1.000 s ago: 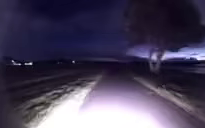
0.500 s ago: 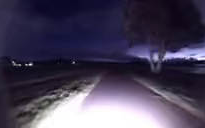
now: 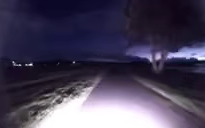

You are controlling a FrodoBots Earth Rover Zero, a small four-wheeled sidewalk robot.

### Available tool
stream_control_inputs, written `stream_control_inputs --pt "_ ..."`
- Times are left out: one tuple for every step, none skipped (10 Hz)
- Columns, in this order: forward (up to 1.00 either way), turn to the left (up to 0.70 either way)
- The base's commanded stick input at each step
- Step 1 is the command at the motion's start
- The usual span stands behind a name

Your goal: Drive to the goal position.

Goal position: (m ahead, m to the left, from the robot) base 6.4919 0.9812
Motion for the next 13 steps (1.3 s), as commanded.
stream_control_inputs --pt "0.7 0.0" --pt "0.7 0.0" --pt "0.7 0.0" --pt "0.7 0.0" --pt "0.7 0.0" --pt "0.7 0.0" --pt "0.7 -0.02" --pt "0.7 -0.18" --pt "0.7 -0.34" --pt "0.67 -0.26" --pt "0.67 -0.19" --pt "0.67 -0.12" --pt "0.67 -0.05"
